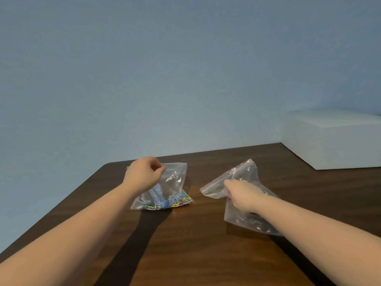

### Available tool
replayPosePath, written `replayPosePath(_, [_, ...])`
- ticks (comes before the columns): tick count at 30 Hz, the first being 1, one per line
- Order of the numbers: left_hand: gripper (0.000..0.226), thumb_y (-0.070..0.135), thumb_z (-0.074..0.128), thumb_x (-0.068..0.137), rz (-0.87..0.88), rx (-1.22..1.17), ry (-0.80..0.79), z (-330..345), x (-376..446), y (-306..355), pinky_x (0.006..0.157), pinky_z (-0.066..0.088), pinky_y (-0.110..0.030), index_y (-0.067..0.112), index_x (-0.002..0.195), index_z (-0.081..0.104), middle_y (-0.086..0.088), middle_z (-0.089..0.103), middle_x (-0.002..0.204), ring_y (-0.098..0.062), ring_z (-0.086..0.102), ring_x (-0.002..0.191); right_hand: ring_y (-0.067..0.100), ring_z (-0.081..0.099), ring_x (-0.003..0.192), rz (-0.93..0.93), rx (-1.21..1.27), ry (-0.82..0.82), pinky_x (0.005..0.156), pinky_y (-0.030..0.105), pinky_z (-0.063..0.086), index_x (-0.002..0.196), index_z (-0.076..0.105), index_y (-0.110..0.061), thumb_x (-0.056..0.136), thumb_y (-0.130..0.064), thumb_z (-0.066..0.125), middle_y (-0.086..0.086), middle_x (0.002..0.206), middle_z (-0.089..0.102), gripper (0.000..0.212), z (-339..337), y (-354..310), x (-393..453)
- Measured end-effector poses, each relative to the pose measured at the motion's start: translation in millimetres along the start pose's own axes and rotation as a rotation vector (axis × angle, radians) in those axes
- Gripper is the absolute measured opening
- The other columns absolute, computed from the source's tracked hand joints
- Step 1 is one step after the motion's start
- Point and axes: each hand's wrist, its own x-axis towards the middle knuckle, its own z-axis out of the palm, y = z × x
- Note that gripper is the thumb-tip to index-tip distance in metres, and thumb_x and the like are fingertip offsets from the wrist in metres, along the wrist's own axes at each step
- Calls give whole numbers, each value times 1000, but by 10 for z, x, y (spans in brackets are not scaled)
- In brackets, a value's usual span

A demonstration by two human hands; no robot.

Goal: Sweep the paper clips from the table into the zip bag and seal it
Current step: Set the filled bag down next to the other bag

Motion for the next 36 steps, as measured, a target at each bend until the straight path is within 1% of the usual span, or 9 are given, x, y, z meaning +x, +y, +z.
replayPosePath(2, [17,34,59,83,49,-4,-74,51,-130,246,66,43,-29,18,84,65,3,64,79,-16,57,76,21,61,78,100,96,48,65,34,51,92,52,-14,83,-52,46,4,84,58,40,32,24,-165])
replayPosePath(6, [21,33,59,84,173,-22,-162,162,-462,791,68,45,-30,14,80,67,-2,66,78,-21,58,77,21,51,69,25,276,315,54,32,40,95,34,-23,91,-17,44,1,78,50,13,-203,192,-769])
replayPosePath(9, [20,31,59,84,263,-60,-209,341,-804,1227,73,48,-31,14,84,68,-1,66,80,-21,60,81,24,58,74,45,319,397,61,36,46,105,48,-20,98,-21,38,4,87,62,12,-250,465,-1362])
replayPosePath(12, [19,31,58,85,376,-110,-279,573,-1255,1743,70,46,-31,15,84,67,0,64,80,-19,60,79,21,62,81,100,362,370,72,39,54,109,57,-19,97,-28,42,2,94,66,20,-167,795,-2083])
replayPosePath(15, [15,30,59,85,492,-163,-369,867,-1758,2262,70,37,-27,17,80,65,4,59,76,-16,53,75,18,60,73,160,340,376,68,38,51,94,56,-23,96,-29,46,0,80,64,12,75,1175,-2822])
replayPosePath(23, [19,32,56,86,693,-178,-663,1953,-2848,3226,72,47,-32,16,86,66,-1,65,87,-18,58,81,17,62,74,509,293,291,70,40,55,92,57,-19,95,-35,46,-1,80,64,19,1429,2227,-3874])
replayPosePath(29, [15,32,58,84,632,-121,-855,2966,-3189,3299,73,49,-35,18,80,63,0,63,83,-22,59,84,22,56,75,635,421,118,64,33,42,87,40,-22,93,-30,50,-1,81,56,15,2768,2621,-3859])
replayPosePath(33, [15,30,57,83,540,-115,-1018,3622,-3335,3135,72,50,-34,18,74,61,-1,63,80,-23,60,80,8,42,59,776,466,239,61,29,33,80,45,-12,86,-18,54,-1,67,47,12,3422,2637,-3654])
replayPosePath(36, [18,28,56,84,485,-121,-1109,4040,-3428,2974,72,50,-34,19,69,60,-1,63,77,-24,61,80,31,58,74,881,495,220,67,30,41,74,57,0,84,-12,53,18,74,58,16,3998,2610,-3592])
